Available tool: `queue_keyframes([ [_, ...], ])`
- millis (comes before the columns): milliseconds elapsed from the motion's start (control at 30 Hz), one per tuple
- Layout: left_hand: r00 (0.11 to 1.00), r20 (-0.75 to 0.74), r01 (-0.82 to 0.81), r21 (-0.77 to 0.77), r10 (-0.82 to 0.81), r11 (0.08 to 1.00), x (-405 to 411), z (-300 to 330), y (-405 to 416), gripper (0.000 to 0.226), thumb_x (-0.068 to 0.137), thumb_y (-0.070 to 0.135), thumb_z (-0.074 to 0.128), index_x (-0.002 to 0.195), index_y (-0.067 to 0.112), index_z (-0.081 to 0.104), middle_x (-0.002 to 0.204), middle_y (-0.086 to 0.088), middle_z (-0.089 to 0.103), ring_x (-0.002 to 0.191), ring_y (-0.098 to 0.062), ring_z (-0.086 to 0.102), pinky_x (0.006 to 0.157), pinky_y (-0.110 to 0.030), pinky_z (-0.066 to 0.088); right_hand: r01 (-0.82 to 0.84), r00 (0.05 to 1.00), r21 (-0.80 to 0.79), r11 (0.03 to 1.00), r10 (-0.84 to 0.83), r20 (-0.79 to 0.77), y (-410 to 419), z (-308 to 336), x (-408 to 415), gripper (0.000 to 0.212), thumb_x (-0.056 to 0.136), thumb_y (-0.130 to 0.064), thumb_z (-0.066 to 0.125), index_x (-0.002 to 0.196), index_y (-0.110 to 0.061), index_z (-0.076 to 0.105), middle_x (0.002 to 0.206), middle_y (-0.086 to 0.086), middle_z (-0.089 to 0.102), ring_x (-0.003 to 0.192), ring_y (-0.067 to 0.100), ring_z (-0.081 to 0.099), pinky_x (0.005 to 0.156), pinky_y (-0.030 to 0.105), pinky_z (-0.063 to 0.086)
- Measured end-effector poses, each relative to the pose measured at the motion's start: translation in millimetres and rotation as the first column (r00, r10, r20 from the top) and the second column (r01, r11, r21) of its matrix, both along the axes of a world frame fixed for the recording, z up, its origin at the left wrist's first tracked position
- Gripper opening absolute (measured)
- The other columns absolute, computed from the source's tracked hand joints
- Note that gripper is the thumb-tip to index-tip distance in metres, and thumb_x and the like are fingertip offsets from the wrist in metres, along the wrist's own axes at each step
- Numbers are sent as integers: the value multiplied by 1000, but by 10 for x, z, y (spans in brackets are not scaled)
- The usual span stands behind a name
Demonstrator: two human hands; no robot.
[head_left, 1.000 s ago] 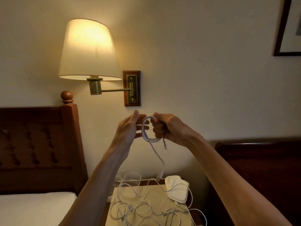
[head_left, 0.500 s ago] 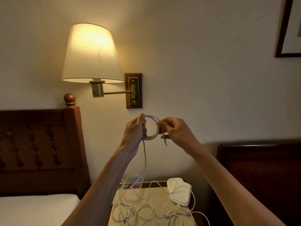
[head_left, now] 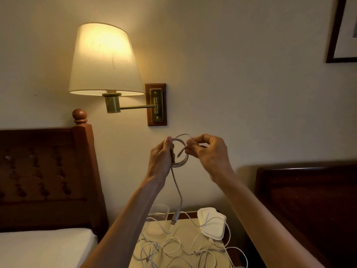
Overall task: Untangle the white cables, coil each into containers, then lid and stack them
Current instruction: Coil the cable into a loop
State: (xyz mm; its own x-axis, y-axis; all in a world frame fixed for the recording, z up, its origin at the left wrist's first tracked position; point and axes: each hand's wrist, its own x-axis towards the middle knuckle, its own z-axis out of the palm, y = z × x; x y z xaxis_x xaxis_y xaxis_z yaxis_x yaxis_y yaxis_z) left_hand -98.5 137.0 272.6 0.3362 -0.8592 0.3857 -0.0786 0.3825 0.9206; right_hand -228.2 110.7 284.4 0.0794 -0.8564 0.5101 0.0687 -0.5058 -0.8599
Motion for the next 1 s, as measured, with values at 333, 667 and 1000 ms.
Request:
queue_keyframes([
  [333, 965, -198, 175, 0, -171, 985, 52, -42, 51, 42, 104, 31, 35, 65, 18, 41, 55, 5, 32, 52, -11, 32, 63, -32, 32, 13, 947, -474, 881, -163, -278, -158, -383, 83, 9, 84, -16, 74, 83, -15, 65, 104, -8, 64, 101, -1, 60, 87, 9, 45],
  [667, 937, -291, 199, -14, -194, 980, 165, 47, 32, 41, 105, 29, 34, 66, 18, 40, 56, 6, 28, 49, -9, 26, 54, -27, 23, -270, 921, -218, 938, 186, -342, -165, -382, -51, 29, 86, 3, 66, 99, -15, 48, 98, 7, 65, 93, 16, 70, 82, 30, 58],
  [1000, 909, -396, 160, 42, -131, 986, 214, 15, -37, 39, 103, 33, 39, 68, 19, 49, 55, 5, 38, 50, -11, 36, 56, -29, 34, -353, 681, -676, 647, -318, -660, 23, -341, -77, 40, 82, -17, 76, 116, -35, 66, 149, -3, 36, 139, 14, 31, 106, 32, 40],
])
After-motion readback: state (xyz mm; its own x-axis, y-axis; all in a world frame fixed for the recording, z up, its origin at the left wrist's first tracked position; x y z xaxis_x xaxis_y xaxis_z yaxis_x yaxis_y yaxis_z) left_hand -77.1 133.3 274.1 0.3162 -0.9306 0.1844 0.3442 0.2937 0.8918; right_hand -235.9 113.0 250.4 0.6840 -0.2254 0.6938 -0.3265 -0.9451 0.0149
